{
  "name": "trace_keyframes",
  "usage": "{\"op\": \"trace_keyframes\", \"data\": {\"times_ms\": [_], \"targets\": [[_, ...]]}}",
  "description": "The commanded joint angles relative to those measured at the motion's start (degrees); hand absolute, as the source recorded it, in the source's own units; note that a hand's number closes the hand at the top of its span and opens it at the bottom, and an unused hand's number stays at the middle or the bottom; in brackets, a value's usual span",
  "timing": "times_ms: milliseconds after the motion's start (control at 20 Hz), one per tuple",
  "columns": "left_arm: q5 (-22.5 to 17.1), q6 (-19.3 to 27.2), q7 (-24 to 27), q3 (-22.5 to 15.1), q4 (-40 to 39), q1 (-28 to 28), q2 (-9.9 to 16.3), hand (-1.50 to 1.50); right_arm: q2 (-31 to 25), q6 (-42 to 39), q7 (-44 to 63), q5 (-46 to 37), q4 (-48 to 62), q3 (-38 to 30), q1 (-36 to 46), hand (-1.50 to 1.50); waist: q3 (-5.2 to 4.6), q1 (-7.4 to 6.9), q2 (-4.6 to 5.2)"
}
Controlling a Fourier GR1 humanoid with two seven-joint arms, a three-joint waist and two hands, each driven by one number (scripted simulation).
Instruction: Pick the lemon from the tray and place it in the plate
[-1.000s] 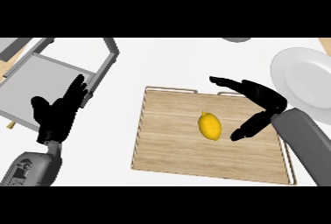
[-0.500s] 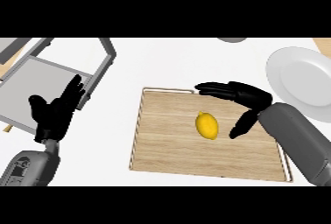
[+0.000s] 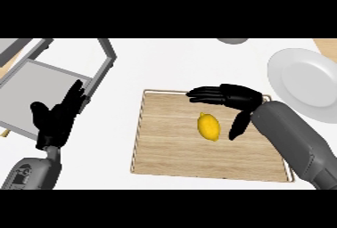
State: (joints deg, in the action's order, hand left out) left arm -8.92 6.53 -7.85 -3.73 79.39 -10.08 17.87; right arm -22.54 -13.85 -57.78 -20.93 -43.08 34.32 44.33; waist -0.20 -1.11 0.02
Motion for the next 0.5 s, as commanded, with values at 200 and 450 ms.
{"op": "trace_keyframes", "data": {"times_ms": [200,450], "targets": [[1.3,-0.1,-1.9,0.7,1.3,-0.1,-1.0,0.0,3.9,-1.6,-4.7,-4.8,5.0,-0.5,3.0,-1.5,0.23,0.2,0.19],[1.0,-2.8,2.2,3.0,-3.9,-2.1,-0.6,0.0,7.0,2.6,-3.9,-6.3,4.9,-0.6,0.4,-1.5,0.2,0.68,0.22]]}}
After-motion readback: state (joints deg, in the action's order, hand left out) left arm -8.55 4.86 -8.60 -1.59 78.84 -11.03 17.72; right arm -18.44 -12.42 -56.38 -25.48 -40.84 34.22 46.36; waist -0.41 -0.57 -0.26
